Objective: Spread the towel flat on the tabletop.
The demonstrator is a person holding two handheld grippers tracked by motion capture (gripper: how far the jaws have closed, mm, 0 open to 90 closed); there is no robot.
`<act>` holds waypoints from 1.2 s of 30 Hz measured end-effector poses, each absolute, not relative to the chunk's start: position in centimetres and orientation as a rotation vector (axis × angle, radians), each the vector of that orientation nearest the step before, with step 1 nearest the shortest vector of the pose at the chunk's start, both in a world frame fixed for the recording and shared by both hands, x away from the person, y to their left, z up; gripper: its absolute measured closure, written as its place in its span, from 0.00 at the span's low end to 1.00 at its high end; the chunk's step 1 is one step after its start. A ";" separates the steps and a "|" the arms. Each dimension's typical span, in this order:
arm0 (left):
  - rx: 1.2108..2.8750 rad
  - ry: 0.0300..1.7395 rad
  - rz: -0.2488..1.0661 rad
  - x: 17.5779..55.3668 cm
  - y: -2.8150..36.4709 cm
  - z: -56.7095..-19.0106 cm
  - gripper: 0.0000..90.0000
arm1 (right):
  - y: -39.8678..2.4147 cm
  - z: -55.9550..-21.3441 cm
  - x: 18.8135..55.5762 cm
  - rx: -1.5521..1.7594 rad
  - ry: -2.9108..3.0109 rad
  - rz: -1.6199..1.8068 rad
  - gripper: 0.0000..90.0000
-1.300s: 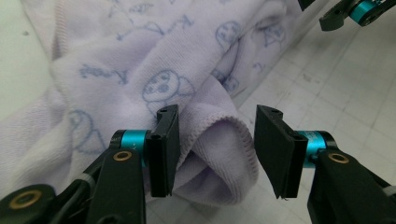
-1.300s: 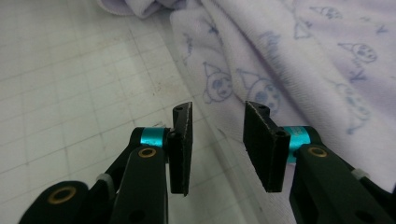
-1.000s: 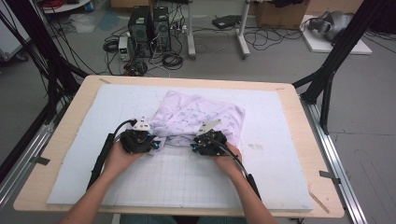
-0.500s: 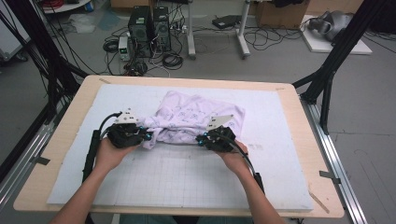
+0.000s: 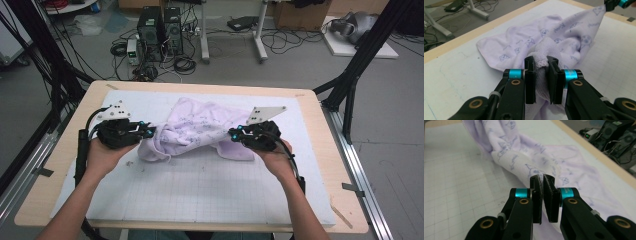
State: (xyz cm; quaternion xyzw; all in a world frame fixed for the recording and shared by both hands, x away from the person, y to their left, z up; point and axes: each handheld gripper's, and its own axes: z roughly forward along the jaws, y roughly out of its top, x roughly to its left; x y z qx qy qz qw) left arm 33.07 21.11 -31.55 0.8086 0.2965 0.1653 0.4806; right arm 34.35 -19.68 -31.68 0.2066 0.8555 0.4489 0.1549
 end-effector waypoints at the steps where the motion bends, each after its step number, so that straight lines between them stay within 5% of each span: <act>1: 1.973 0.722 0.401 33.1 21.2 -31.5 0.87 | -20.1 -31.1 34.3 0.588 2.436 1.296 0.95; 7: 2.040 0.780 0.400 34.9 20.8 -33.5 0.87 | -21.1 -30.2 35.9 0.646 2.438 1.241 0.95; 16: 2.141 0.934 0.364 39.4 20.2 -40.0 0.86 | -20.0 -37.4 41.9 0.909 2.563 1.110 0.95; 21: 2.129 0.950 0.348 39.9 20.3 -40.4 0.80 | -19.2 -39.3 43.1 0.950 2.596 1.069 0.91; 26: 2.036 0.919 0.376 38.4 21.5 -38.3 0.67 | -19.4 -37.6 42.0 0.894 2.531 1.148 0.77; 36: 2.024 0.815 0.367 35.8 21.0 -35.8 0.56 | -18.5 -34.9 36.9 0.689 2.507 1.263 0.69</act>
